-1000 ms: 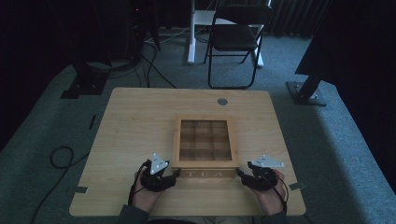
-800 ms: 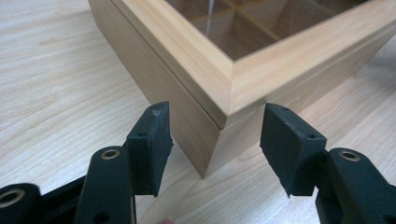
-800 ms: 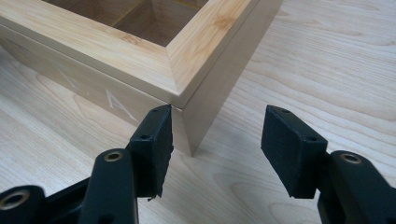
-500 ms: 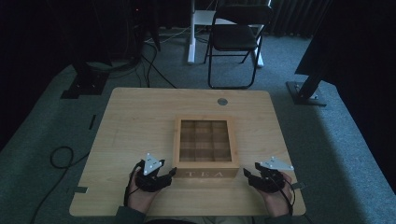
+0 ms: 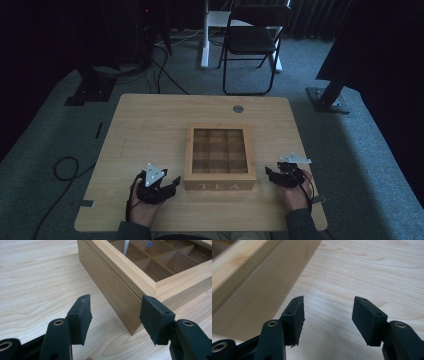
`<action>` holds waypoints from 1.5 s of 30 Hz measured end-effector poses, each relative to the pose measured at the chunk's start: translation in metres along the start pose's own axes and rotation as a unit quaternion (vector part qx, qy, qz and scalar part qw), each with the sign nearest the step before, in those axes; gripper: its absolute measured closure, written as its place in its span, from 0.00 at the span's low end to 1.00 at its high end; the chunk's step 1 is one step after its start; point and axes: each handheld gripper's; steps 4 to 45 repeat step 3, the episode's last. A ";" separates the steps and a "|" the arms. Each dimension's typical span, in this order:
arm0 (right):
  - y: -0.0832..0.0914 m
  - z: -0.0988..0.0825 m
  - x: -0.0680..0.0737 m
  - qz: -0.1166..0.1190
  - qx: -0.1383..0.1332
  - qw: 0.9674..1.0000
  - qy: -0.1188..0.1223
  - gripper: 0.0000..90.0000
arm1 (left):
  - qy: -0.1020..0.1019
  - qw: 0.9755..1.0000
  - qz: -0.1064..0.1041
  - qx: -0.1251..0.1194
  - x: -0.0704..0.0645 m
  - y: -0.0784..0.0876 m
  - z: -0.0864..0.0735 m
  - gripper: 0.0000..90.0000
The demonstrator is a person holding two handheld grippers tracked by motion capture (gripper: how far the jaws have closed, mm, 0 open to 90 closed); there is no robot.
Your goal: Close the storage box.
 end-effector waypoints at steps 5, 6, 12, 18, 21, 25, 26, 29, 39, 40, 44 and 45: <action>-0.009 0.002 -0.003 0.002 0.003 1.000 -0.003 0.48 | 0.002 1.000 0.001 0.002 0.001 -0.001 -0.002 0.48; -0.009 0.002 -0.003 0.002 0.003 1.000 -0.003 0.48 | 0.002 1.000 0.001 0.002 0.001 -0.001 -0.002 0.48; -0.009 0.002 -0.003 0.002 0.003 1.000 -0.003 0.48 | 0.002 1.000 0.001 0.002 0.001 -0.001 -0.002 0.48; -0.009 0.002 -0.003 0.002 0.003 1.000 -0.003 0.48 | 0.002 1.000 0.001 0.002 0.001 -0.001 -0.002 0.48; -0.009 0.002 -0.003 0.002 0.003 1.000 -0.003 0.48 | 0.002 1.000 0.001 0.002 0.001 -0.001 -0.002 0.48; -0.009 0.002 -0.003 0.002 0.003 1.000 -0.003 0.48 | 0.002 1.000 0.001 0.002 0.001 -0.001 -0.002 0.48; -0.009 0.002 -0.003 0.002 0.003 1.000 -0.003 0.48 | 0.002 1.000 0.001 0.002 0.001 -0.001 -0.002 0.48; -0.009 0.002 -0.003 0.002 0.003 1.000 -0.003 0.48 | 0.002 1.000 0.001 0.002 0.001 -0.001 -0.002 0.48; -0.009 0.002 -0.003 0.002 0.003 1.000 -0.003 0.48 | 0.002 1.000 0.001 0.002 0.001 -0.001 -0.002 0.48; -0.009 0.002 -0.003 0.002 0.003 1.000 -0.003 0.48 | 0.002 1.000 0.001 0.002 0.001 -0.001 -0.002 0.48; -0.009 0.002 -0.003 0.002 0.003 1.000 -0.003 0.48 | 0.002 1.000 0.001 0.002 0.001 -0.001 -0.002 0.48; -0.009 0.002 -0.003 0.002 0.003 1.000 -0.003 0.48 | 0.002 1.000 0.001 0.002 0.001 -0.001 -0.002 0.48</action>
Point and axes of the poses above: each handheld gripper's, and its own axes: y roughly backward along the jaws, z roughly out of its top, x roughly to its left, and after that the axes turned 1 degree about -y, right-handed
